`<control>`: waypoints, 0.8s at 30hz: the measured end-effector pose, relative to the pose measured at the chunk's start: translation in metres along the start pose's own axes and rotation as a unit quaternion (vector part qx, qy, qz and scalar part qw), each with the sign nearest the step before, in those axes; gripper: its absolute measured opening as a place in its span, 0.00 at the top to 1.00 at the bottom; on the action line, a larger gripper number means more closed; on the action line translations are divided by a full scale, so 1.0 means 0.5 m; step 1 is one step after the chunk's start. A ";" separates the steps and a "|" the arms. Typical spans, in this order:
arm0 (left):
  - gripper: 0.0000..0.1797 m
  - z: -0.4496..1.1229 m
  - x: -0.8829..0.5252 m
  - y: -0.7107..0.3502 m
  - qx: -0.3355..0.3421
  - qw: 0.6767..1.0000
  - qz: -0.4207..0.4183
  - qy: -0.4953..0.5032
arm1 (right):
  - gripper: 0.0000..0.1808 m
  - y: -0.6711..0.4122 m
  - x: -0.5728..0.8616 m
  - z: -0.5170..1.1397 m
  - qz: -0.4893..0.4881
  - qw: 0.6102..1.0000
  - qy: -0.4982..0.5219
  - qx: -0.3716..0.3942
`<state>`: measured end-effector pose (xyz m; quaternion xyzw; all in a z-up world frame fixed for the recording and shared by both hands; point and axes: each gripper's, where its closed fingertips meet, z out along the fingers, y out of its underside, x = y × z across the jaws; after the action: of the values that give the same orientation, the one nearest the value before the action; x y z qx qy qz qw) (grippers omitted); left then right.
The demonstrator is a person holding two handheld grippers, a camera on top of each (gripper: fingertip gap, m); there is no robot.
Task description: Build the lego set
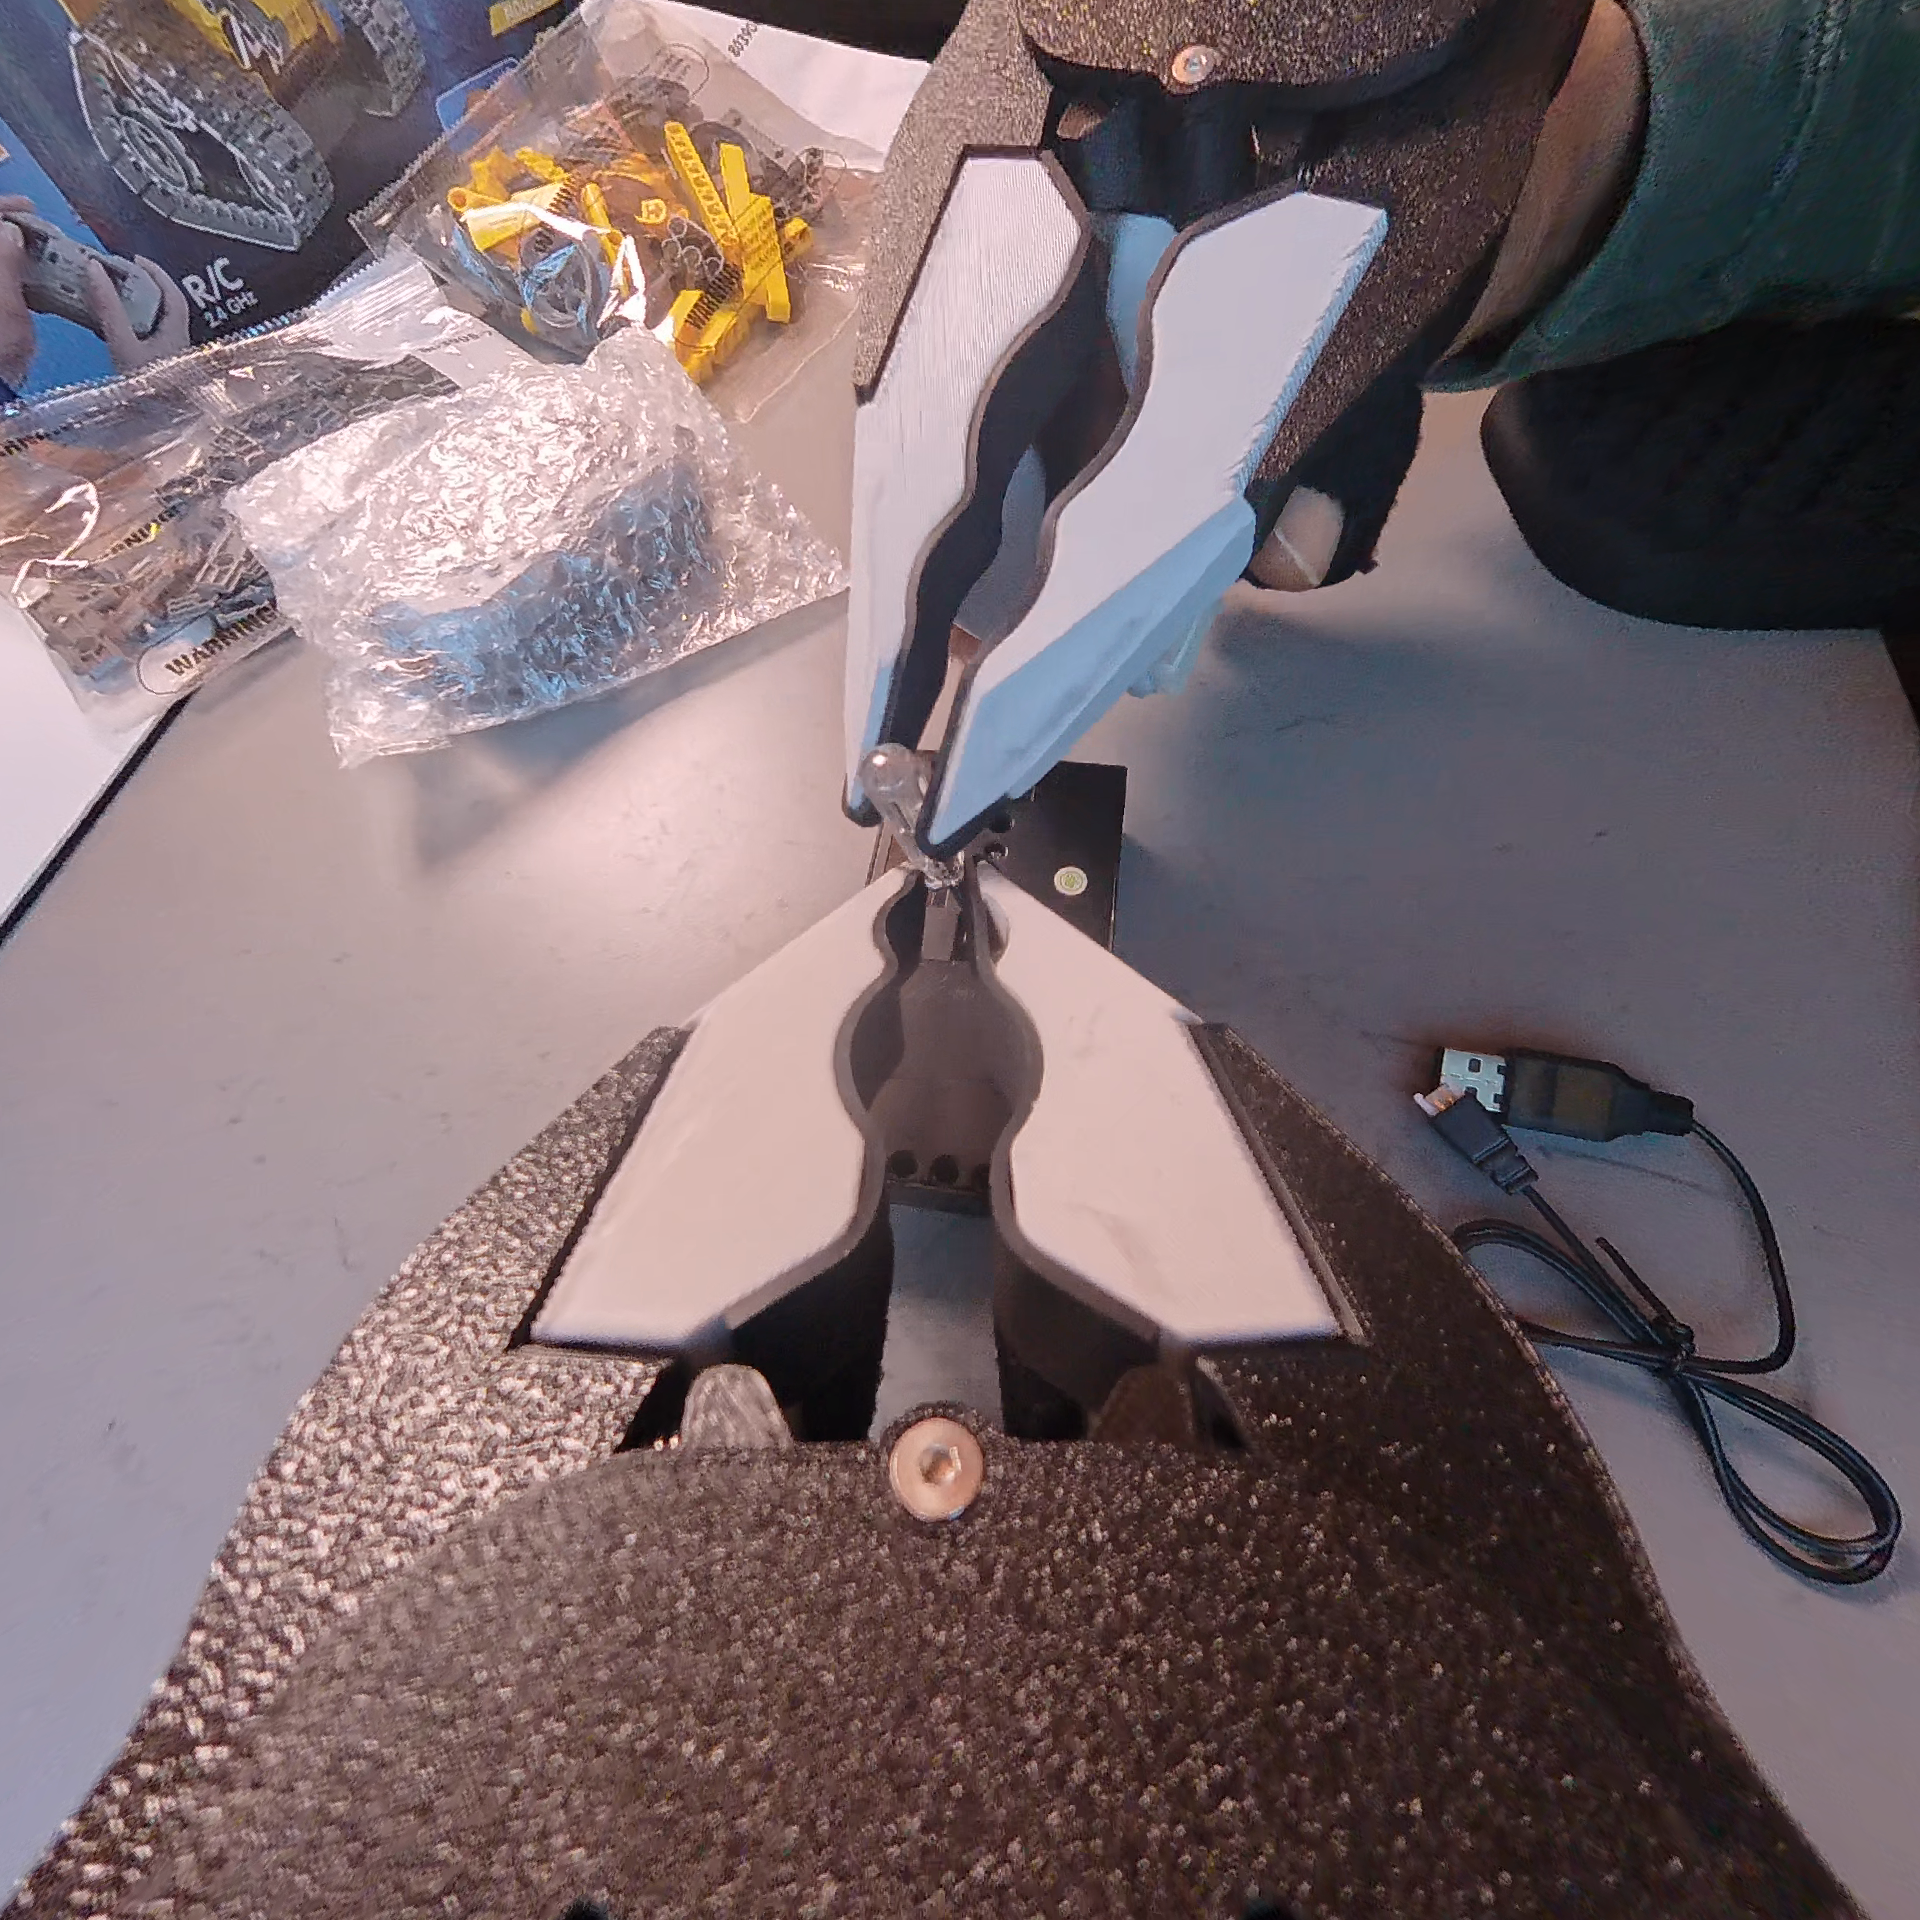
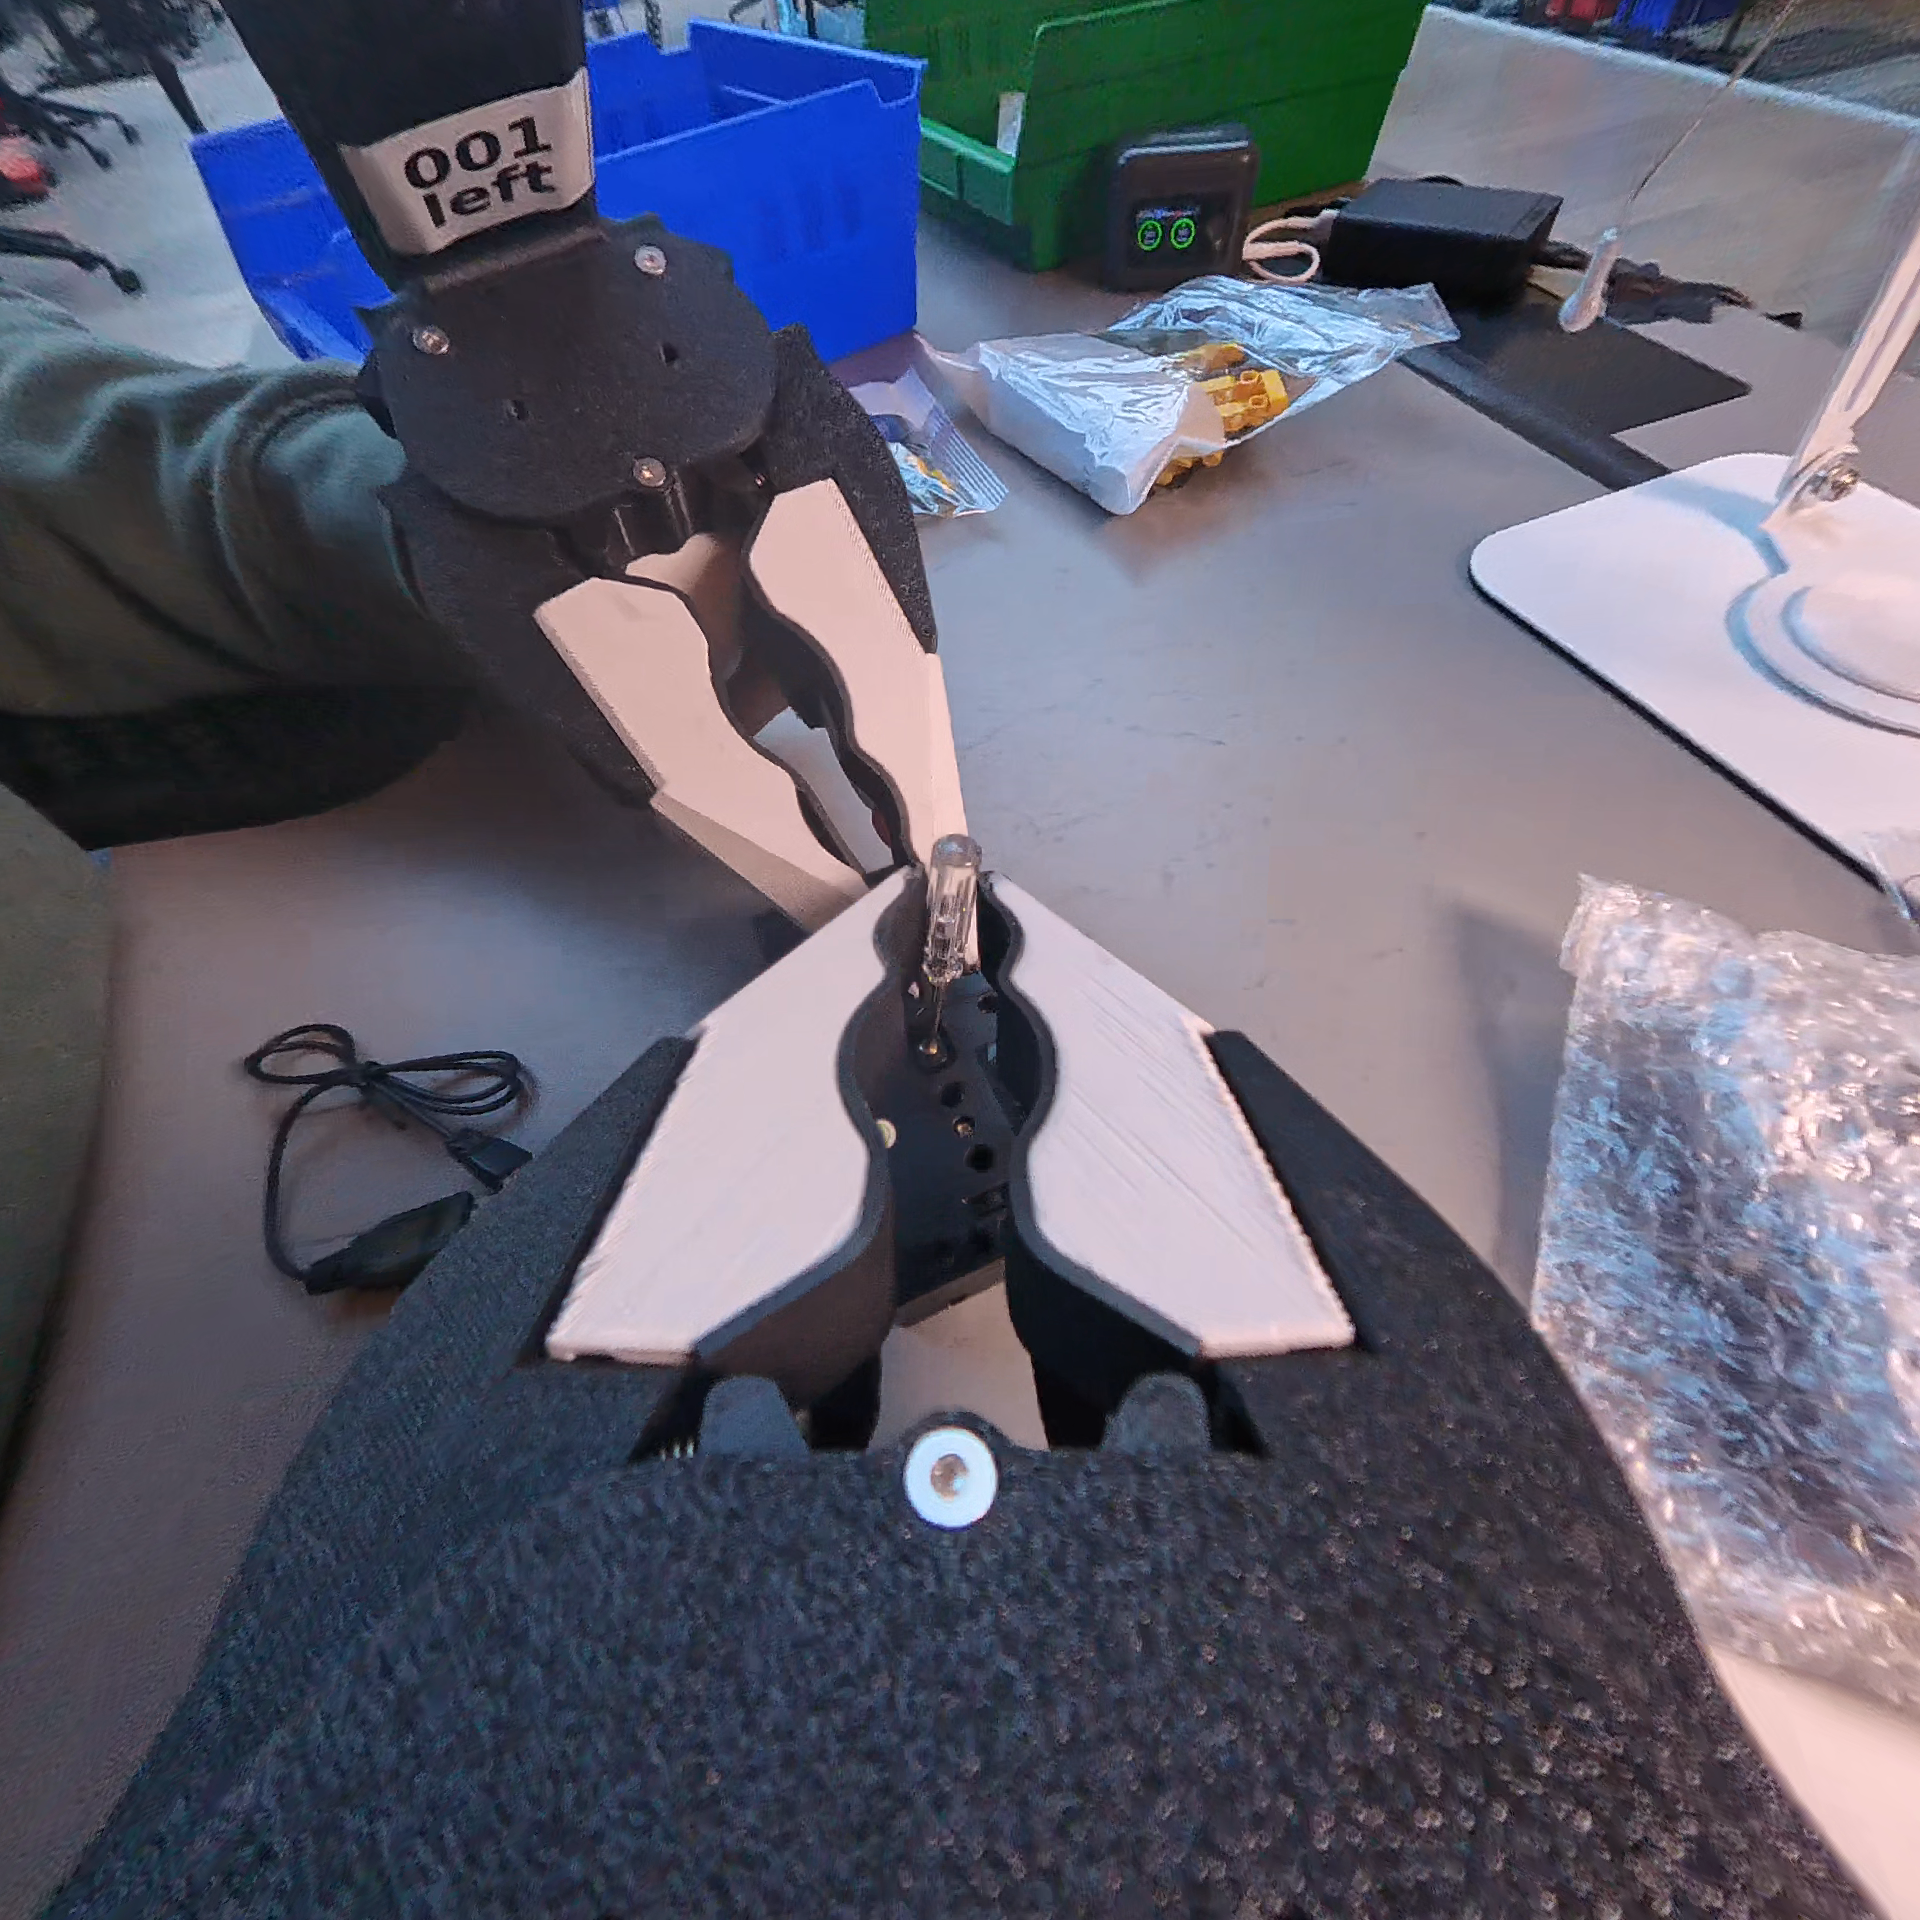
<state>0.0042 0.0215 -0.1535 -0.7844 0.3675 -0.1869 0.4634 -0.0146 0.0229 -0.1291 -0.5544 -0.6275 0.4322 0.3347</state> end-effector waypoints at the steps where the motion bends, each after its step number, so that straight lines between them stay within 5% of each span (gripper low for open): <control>1: 0.97 -0.001 0.001 0.001 -0.001 1.000 0.003 0.001 | 0.96 -0.001 -0.004 0.002 -0.007 1.000 -0.012 -0.003; 7: 0.91 0.000 0.014 0.001 0.012 0.999 0.014 0.038 | 0.96 0.004 -0.015 -0.009 -0.147 0.976 -0.155 -0.044; 13: 0.97 0.016 0.007 -0.001 0.009 0.999 0.025 0.024 | 0.96 0.010 -0.019 -0.015 -0.152 0.941 -0.292 -0.076; 24: 0.98 0.024 0.022 -0.003 0.004 0.999 0.038 0.025 | 0.96 0.015 -0.022 -0.034 -0.111 0.969 -0.219 -0.003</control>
<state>0.0197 0.0207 -0.1587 -0.7628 0.4079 -0.1900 0.4644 0.0057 0.0152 -0.1285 -0.3745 -0.7444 0.5012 0.2332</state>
